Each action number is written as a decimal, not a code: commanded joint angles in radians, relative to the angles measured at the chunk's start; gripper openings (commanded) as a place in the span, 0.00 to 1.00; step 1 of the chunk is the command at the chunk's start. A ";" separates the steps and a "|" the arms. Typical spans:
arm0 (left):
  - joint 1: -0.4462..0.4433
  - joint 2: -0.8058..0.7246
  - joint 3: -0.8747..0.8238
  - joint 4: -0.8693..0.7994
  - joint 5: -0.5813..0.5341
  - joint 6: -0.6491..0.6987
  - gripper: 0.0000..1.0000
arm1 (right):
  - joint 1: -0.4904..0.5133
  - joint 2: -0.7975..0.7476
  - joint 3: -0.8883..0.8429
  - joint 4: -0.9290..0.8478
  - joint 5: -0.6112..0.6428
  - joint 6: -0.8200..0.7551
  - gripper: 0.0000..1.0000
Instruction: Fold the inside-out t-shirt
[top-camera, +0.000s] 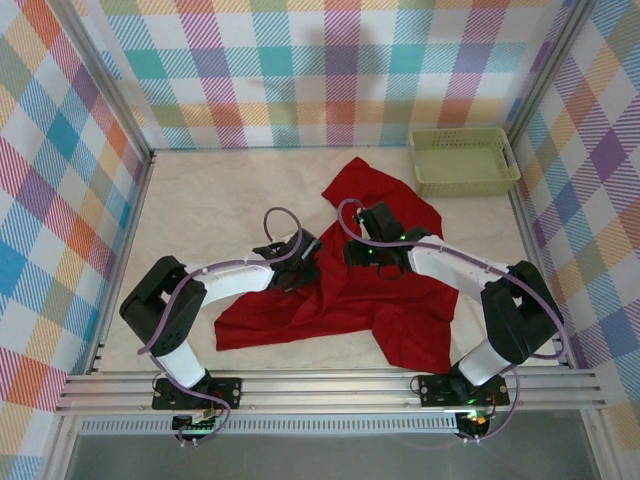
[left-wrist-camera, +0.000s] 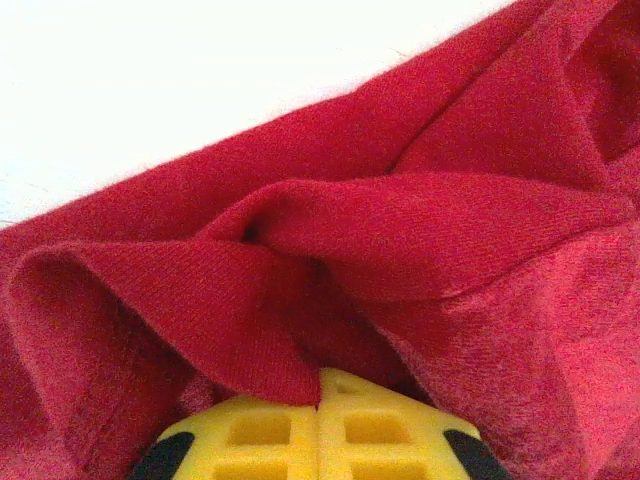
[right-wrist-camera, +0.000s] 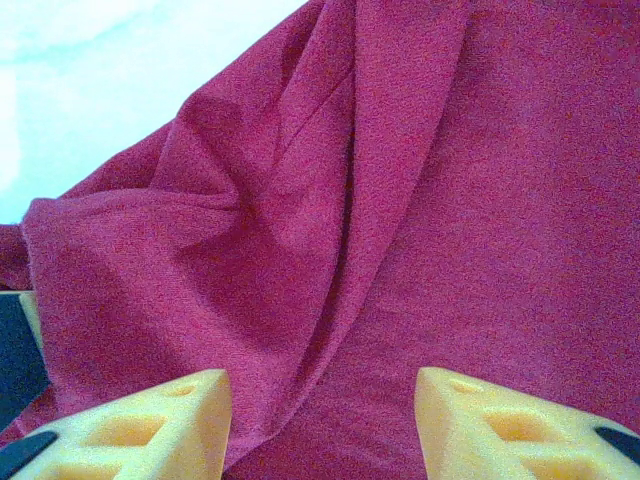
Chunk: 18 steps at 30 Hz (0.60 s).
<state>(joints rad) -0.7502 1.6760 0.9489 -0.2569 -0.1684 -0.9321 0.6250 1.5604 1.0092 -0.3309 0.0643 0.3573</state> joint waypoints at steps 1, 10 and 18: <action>0.005 -0.077 -0.007 -0.029 -0.060 0.051 0.00 | -0.027 -0.019 0.031 -0.017 -0.001 0.002 0.53; 0.098 -0.458 -0.184 -0.176 -0.167 0.147 0.00 | -0.153 0.180 0.341 -0.059 -0.022 -0.032 0.56; 0.302 -0.571 -0.216 -0.191 -0.039 0.236 0.00 | -0.229 0.598 0.856 -0.165 0.073 -0.188 0.56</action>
<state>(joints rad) -0.4889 1.1347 0.7410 -0.4179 -0.2581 -0.7567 0.4145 2.0483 1.7267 -0.4171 0.0887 0.2642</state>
